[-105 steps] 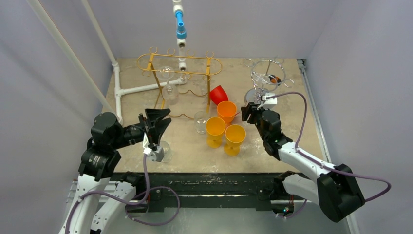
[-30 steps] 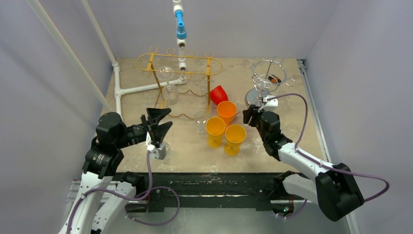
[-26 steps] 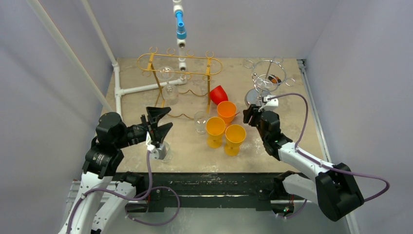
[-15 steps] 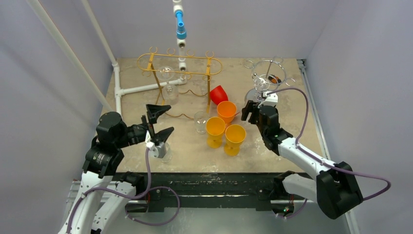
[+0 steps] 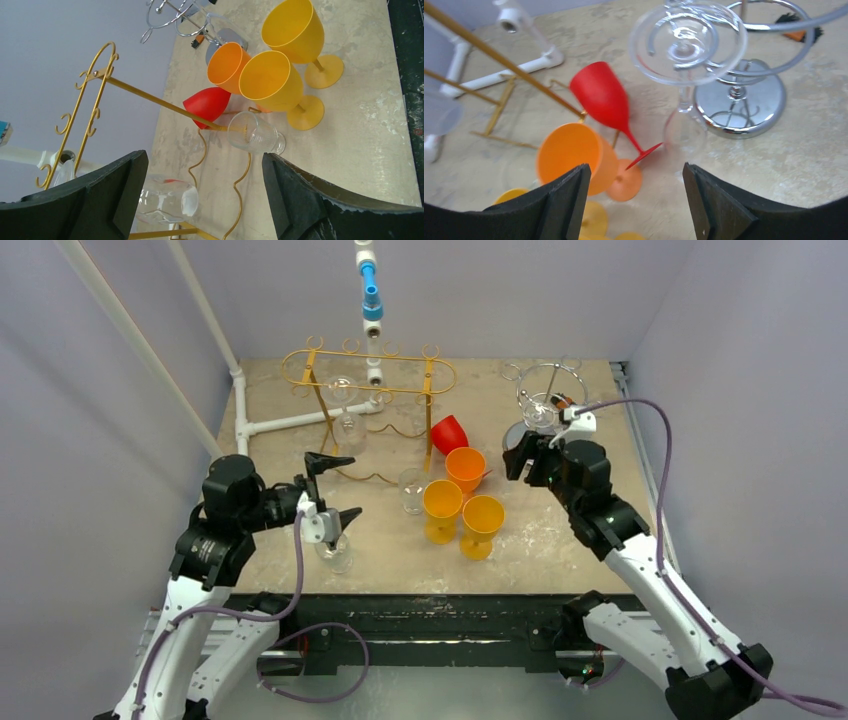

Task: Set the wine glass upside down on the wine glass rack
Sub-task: Turn the wine glass upside down at the wine rack, then adjust the wine rack at the center of the board.

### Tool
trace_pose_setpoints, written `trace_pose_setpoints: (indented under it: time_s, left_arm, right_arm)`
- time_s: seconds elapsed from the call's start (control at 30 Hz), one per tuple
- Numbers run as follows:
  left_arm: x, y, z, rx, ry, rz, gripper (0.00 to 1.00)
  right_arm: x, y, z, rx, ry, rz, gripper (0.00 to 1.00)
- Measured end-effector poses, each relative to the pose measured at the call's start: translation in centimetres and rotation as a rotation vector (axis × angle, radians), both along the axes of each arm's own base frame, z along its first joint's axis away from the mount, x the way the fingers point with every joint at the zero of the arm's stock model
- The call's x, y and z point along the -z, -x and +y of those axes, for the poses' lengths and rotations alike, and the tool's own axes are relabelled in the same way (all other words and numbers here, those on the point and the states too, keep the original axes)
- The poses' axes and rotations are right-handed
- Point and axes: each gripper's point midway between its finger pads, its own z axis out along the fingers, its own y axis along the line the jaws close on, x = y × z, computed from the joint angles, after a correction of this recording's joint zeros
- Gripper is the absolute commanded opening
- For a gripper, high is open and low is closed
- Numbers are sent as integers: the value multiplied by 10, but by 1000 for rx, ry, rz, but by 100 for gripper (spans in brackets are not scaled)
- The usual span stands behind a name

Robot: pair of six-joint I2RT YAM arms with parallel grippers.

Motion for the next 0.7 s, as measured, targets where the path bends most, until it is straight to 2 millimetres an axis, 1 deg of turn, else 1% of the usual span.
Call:
trace_pose_setpoints:
  time_s: [0.1, 0.2, 0.3, 0.33, 0.4, 0.47, 0.5, 0.57, 0.63, 0.7]
  left_arm:
    - [-1, 2, -1, 3, 13, 45, 91]
    - [-1, 4, -4, 10, 32, 94, 91]
    - [0, 6, -6, 12, 50, 142, 92]
    - [0, 7, -6, 12, 56, 157, 92]
    - [1, 8, -7, 10, 66, 183, 92]
    - [1, 9, -7, 8, 72, 200, 92]
    - [1, 9, -8, 7, 75, 207, 92]
    - [2, 9, -8, 5, 78, 215, 92]
    - [0, 9, -8, 4, 82, 219, 92]
    - [-2, 9, -8, 2, 85, 219, 92]
  right_arm:
    - [-41, 7, 10, -62, -32, -13, 72]
    - [-88, 12, 15, -99, -56, -35, 67]
    - [-135, 5, 18, -99, -70, -75, 64]
    - [-144, 2, 19, -97, -72, -83, 64]
    - [-158, -11, 21, -85, -59, -81, 64]
    - [-164, -27, 22, -56, -26, -73, 64]
    - [-163, -38, 21, -37, -1, -62, 64]
    - [-155, -60, 20, 4, 53, -37, 64]
    - [-137, -82, 16, 57, 127, 8, 64]
    - [-116, -99, 10, 95, 192, 59, 63]
